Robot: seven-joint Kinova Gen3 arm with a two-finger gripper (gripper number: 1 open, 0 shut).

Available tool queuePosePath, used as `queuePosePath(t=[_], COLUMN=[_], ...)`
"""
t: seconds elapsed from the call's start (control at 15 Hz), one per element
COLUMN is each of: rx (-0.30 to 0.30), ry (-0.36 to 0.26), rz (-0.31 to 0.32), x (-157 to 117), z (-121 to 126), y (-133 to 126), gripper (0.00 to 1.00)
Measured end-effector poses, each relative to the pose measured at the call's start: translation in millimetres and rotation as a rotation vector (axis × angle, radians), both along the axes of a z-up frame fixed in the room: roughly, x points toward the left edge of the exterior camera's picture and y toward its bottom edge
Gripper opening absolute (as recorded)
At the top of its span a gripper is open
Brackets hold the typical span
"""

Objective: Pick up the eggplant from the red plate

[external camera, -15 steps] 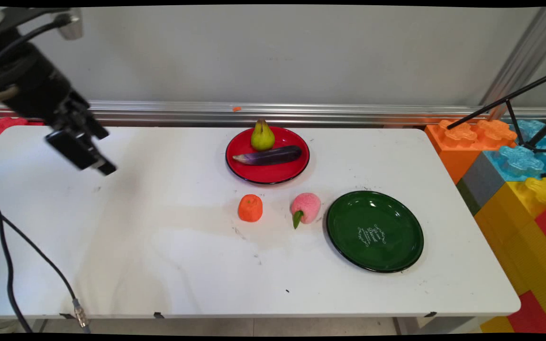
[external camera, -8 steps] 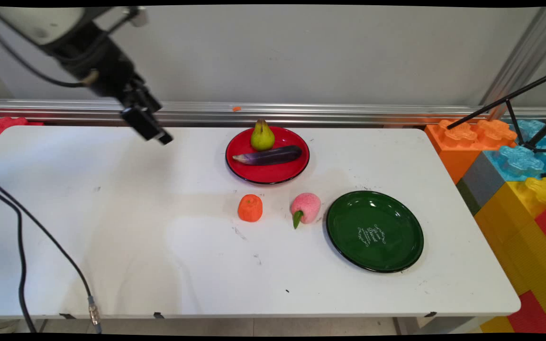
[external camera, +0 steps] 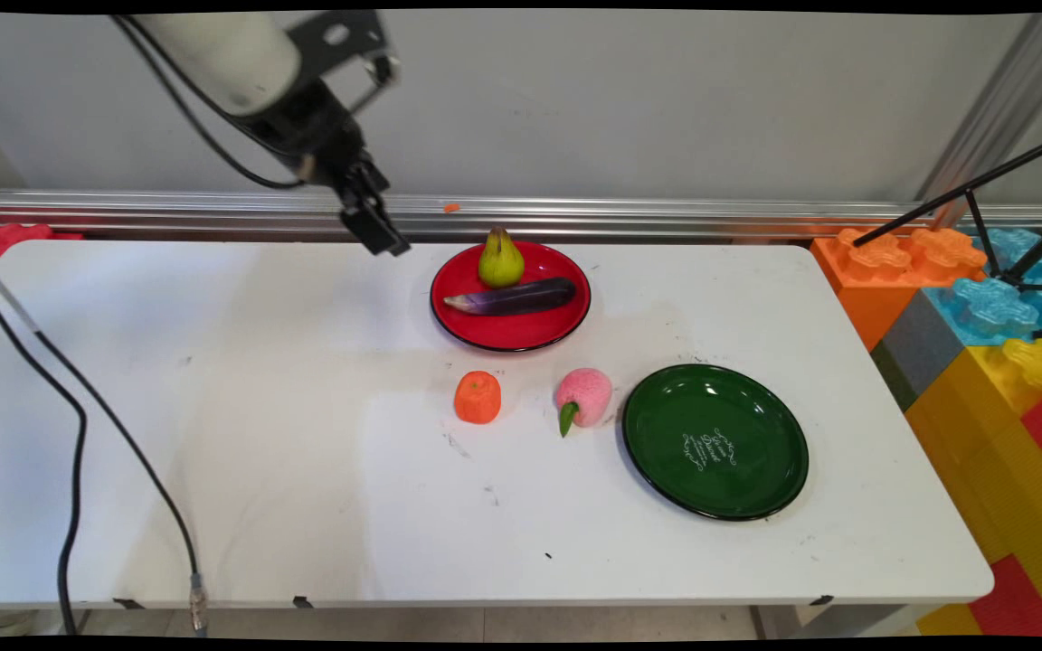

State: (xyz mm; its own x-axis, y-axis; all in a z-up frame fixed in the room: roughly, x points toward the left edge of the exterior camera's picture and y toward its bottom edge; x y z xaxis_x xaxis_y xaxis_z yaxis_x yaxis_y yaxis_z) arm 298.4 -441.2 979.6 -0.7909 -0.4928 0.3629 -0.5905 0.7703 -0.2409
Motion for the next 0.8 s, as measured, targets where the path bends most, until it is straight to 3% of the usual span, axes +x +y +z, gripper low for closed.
queuePosePath(t=[0.8], rx=[-0.05], ry=[0.007], rz=[-0.037], x=[-43.7], z=[-108.9], y=[-74.7], gripper=[1.0])
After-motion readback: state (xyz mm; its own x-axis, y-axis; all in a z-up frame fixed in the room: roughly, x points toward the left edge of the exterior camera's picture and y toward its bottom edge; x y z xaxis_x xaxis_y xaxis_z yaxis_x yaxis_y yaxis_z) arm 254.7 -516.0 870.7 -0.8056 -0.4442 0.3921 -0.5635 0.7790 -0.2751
